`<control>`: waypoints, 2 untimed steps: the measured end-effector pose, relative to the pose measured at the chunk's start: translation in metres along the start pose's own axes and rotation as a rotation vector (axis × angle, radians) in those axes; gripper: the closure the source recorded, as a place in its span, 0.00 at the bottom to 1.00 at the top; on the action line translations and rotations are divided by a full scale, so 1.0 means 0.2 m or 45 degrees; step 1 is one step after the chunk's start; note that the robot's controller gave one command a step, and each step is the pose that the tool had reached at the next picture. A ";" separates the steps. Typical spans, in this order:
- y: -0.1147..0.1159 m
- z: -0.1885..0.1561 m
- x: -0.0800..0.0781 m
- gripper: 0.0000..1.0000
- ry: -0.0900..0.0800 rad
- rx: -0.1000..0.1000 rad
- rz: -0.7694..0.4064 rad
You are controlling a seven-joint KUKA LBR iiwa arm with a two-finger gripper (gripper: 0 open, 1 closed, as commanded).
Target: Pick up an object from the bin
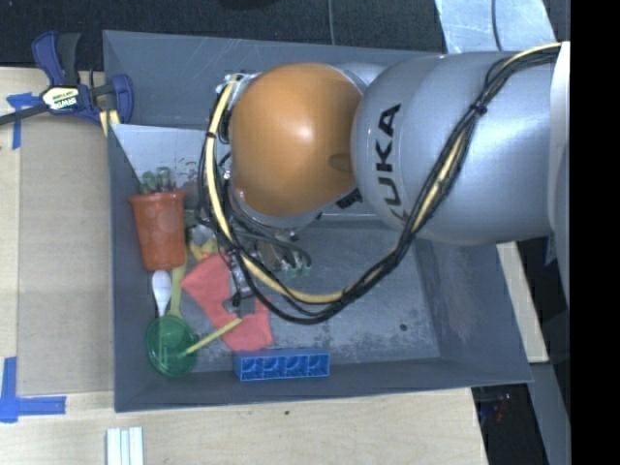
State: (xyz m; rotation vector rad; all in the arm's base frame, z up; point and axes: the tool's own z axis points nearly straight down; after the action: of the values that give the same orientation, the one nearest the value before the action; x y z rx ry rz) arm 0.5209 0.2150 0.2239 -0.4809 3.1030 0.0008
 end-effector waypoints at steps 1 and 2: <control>-0.14 0.07 0.04 0.00 -0.002 -0.001 0.018; -0.24 0.03 0.16 0.00 -0.001 -0.001 0.346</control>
Offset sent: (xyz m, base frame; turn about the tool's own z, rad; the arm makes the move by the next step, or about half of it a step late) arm -0.0326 -0.0823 0.0055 0.1011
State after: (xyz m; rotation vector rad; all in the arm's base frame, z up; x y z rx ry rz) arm 0.5053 0.1596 0.2182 -0.0559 3.1389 0.0021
